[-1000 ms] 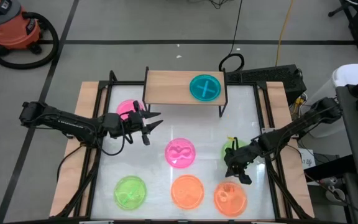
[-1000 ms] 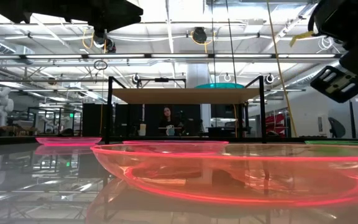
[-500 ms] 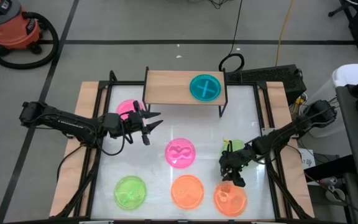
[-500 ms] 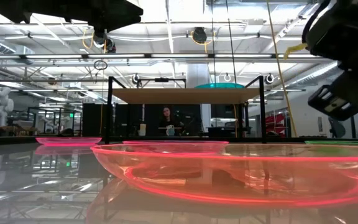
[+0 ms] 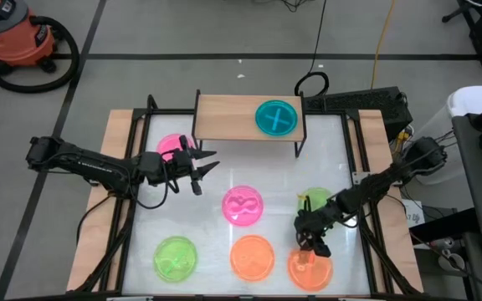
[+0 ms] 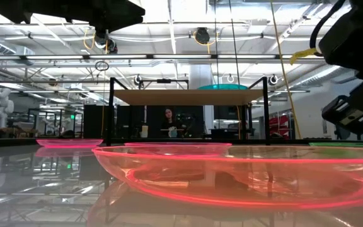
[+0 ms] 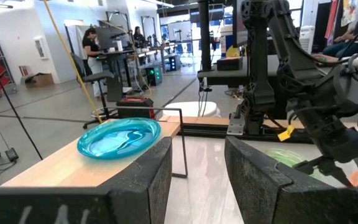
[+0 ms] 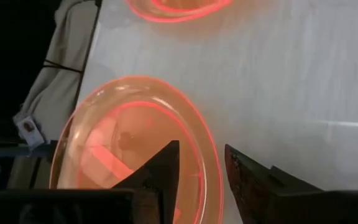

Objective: Place and stack plates onto a shelf
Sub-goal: Stack the right orange plate on the blue plate on the shelf

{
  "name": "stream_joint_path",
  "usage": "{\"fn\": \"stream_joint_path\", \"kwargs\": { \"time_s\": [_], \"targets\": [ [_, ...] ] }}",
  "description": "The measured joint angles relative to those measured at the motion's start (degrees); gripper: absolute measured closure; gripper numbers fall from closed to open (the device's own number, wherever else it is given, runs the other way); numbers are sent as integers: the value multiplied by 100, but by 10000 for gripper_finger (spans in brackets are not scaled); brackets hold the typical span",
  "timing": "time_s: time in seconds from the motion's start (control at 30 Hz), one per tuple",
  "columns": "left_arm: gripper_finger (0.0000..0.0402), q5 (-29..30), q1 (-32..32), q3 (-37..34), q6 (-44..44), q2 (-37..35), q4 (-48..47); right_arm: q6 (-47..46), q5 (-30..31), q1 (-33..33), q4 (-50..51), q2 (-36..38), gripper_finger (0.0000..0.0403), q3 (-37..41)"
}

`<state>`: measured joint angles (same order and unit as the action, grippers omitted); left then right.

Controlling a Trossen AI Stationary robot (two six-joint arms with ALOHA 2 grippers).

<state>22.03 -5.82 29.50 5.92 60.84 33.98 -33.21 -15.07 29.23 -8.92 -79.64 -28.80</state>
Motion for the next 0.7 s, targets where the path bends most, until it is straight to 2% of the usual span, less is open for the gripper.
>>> {"fn": "stream_joint_path", "kwargs": {
  "time_s": [0.53,0.7],
  "targets": [
    [248,-1,0,0,-3,0,0,4,133,53,-34,-386,293,-9],
    [248,-1,0,0,-3,0,0,94,-35,51,42,-329,325,-7]
  ]
}}
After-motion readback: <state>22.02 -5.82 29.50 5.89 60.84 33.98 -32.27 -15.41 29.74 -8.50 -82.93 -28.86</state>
